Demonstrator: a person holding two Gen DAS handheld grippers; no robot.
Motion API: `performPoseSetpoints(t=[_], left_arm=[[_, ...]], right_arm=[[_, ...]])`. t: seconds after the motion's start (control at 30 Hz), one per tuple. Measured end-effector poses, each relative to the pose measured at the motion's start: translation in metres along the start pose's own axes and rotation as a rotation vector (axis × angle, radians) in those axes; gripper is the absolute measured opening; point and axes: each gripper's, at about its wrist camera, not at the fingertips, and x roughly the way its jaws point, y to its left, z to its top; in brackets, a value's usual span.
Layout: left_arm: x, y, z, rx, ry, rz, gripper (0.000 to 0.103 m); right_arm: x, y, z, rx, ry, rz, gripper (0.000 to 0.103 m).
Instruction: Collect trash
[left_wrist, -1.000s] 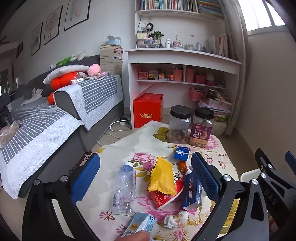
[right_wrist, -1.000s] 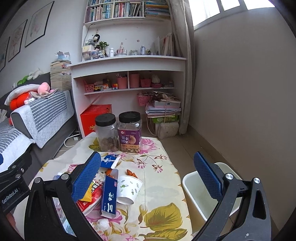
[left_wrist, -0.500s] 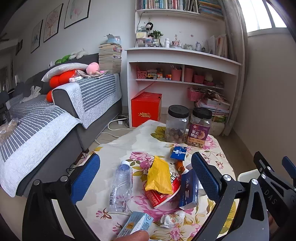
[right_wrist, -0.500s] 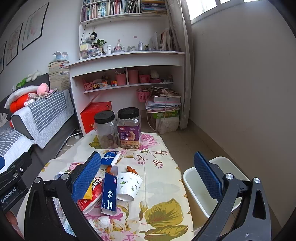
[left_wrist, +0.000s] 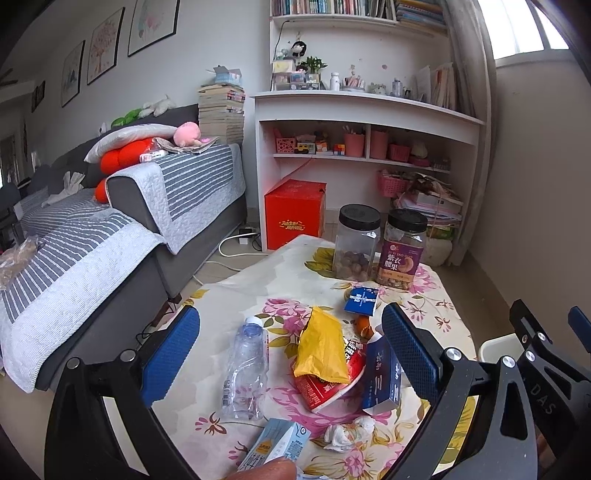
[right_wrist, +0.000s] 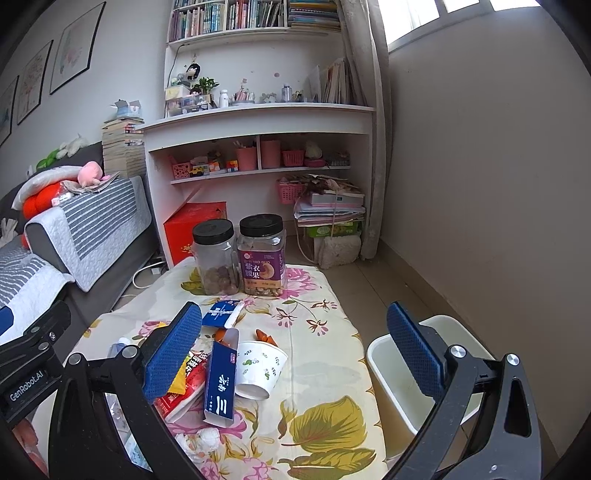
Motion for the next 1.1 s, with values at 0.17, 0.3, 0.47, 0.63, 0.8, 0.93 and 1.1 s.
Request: performPoseSetpoints(t=[0.17,0.3,0.47,0.63,0.8,0.93,1.1], left_arm=[[0.002,0.002,-0.001,0.001,0.006,0.002,0.096],[0.002,0.001,-0.001,0.002,0.007,0.002,0.096],[0.002,0.000,-0.002,0.004,0.008,0.003,0.096],[0.005,0.002,-0.004,0.007,0.021,0.002,0.096],[0.007,0.001,-0.004,0.017,0.032,0.001,0.096],[0.013,-0.001,-0.006,0.044,0.072,-0.001,0.096],[0.036,-0.007,-0.024,0.113,0.261,-0.069,0.096]], right_arm=[[-0.001,0.002,-0.001,-0.002,0.001,0.002,0.096],[-0.002,0.003,-0.001,-0.003,0.002,0.003,0.096],[-0.002,0.003,-0.001,-0.002,-0.001,0.002,0.096],[-0.002,0.004,-0.002,-0.005,0.001,0.005,0.096],[0.000,0.004,-0.005,-0.011,0.014,0.010,0.096],[0.005,0.002,-0.004,-0.004,0.040,0.018,0.096],[0.018,-0.011,-0.005,0.056,0.133,0.016,0.096]])
